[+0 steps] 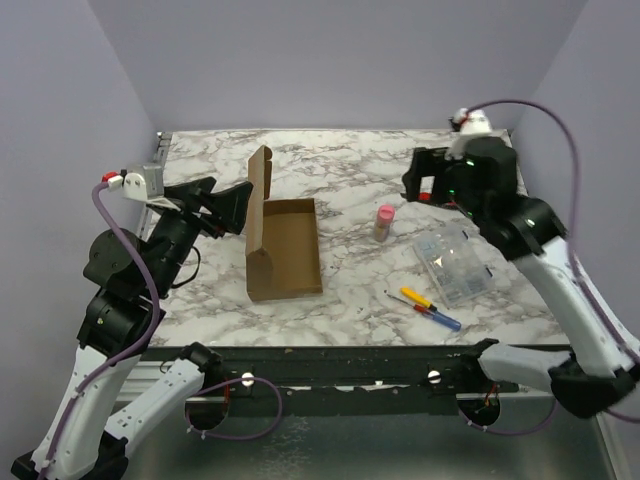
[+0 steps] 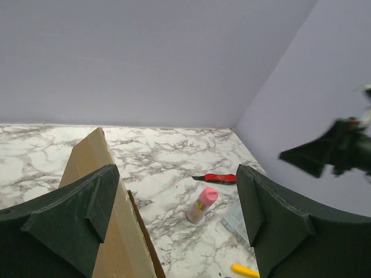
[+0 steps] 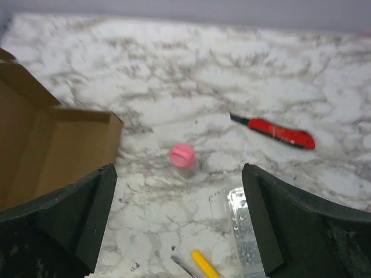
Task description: Unpack the express box
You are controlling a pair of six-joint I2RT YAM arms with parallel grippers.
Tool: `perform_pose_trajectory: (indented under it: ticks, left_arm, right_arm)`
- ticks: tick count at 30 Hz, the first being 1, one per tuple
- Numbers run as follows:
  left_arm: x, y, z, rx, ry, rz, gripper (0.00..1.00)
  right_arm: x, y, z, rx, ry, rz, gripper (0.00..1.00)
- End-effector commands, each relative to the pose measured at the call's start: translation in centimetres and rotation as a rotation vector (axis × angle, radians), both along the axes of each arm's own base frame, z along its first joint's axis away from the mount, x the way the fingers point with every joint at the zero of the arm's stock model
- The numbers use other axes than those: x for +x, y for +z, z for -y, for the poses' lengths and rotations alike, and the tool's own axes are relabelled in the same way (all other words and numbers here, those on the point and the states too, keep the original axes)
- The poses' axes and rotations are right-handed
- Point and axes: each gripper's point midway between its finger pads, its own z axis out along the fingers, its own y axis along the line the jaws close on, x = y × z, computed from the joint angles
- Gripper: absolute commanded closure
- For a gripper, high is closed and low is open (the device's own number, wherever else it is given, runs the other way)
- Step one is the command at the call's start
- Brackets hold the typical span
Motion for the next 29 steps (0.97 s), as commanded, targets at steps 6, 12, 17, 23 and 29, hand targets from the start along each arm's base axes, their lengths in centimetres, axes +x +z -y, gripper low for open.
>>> perform_pose_trajectory:
  ticks: [6, 12, 17, 23, 29]
  left_arm:
    - [-1.6, 4.1, -2.4, -0.040, 0.072, 0.133, 0.11]
    - [-3.0, 6.6, -4.0, -0.050, 0.121, 0.214, 0.11]
    - [-3.4, 7.0, -4.4, -0.049, 0.128, 0.230, 0.10]
    - [-3.1, 6.5, -4.2, -0.052, 0.129, 0.218, 0.10]
    - [-2.9, 6.1, -3.7, -0.056, 0.111, 0.211, 0.10]
  right_arm:
    - [-9.6, 14.7, 5.4, 0.178, 0.057, 0.504, 0.00]
    - [-13.9, 17.6, 8.5, 0.248, 0.026, 0.632, 0.00]
    - [-15.2, 17.7, 9.2, 0.283, 0.015, 0.646, 0.00]
    - [-15.7, 18.2, 9.9, 0.295, -0.008, 0.663, 0.00]
    - [-16.2, 18.0, 11.6, 0.309, -0.084, 0.717, 0.00]
